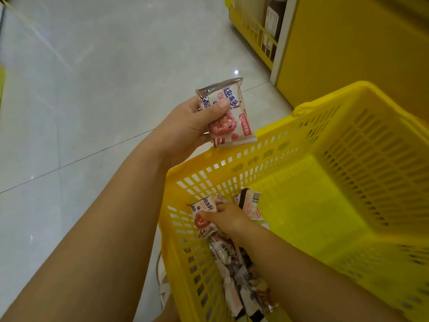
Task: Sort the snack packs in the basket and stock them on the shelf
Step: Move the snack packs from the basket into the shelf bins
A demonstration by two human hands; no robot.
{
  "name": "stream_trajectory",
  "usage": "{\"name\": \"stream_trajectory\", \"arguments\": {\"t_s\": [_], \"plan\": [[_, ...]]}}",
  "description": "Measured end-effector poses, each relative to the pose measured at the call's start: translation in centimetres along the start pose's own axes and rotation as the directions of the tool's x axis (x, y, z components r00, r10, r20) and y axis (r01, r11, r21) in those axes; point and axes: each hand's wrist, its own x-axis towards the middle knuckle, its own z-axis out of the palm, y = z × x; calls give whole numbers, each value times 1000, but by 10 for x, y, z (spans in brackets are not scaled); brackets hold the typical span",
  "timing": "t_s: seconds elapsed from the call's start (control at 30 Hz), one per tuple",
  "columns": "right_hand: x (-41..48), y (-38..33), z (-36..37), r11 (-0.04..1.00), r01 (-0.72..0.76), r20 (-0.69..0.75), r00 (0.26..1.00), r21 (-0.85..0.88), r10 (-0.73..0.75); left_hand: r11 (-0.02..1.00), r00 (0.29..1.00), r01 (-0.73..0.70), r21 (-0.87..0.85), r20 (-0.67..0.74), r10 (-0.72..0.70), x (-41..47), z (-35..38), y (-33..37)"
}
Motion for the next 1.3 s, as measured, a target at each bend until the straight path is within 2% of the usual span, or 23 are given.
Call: {"name": "stream_trajectory", "arguments": {"t_s": [0.2,0.3,0.37,0.43,0.5,0.6,0.7,0.83,0.93,1.0,1.07,1.13,1.23,1.3], "plan": [[-21,6,-19,986,-80,6,997,145,80,999,1000,-11,38,15,10,2,11,5],[-52,3,-50,966,4,-60,998,259,12,999,1000,-19,45,13,19,-1,24,5],[-82,-7,-78,938,146,-169,981,314,-96,999,999,-33,43,17,32,-5,37,6],[-115,-23,-111,877,346,-371,903,333,-216,992,997,-79,94,-9,80,-11,52,9],[-153,-48,-142,764,548,-552,774,340,-310,975,989,-124,186,-63,137,-17,71,18],[-214,-84,-169,620,749,-658,591,234,-466,965,972,-175,196,-122,200,-30,105,38],[-272,-101,-167,497,856,-652,459,142,-604,957,949,-219,190,-186,254,-49,147,61],[-333,-97,-147,448,891,-523,417,75,-743,928,932,-289,235,-154,329,-79,198,91],[-374,-93,-139,417,908,-461,384,33,-800,892,908,-384,239,-78,412,-106,235,119],[-402,-93,-139,395,919,-465,339,-24,-818,888,898,-431,163,-22,440,-126,255,137],[-427,-92,-145,372,926,-483,295,-70,-825,929,927,-369,27,83,366,-144,274,154],[-455,-91,-152,367,921,-479,263,-135,-838,945,922,-313,-91,210,326,-160,296,172],[-499,-91,-163,328,889,-402,187,-319,-896,911,884,-411,-10,240,402,-179,323,194],[-532,-89,-168,287,887,-336,163,-362,-928,902,860,-430,-47,284,424,-192,341,209]]}}
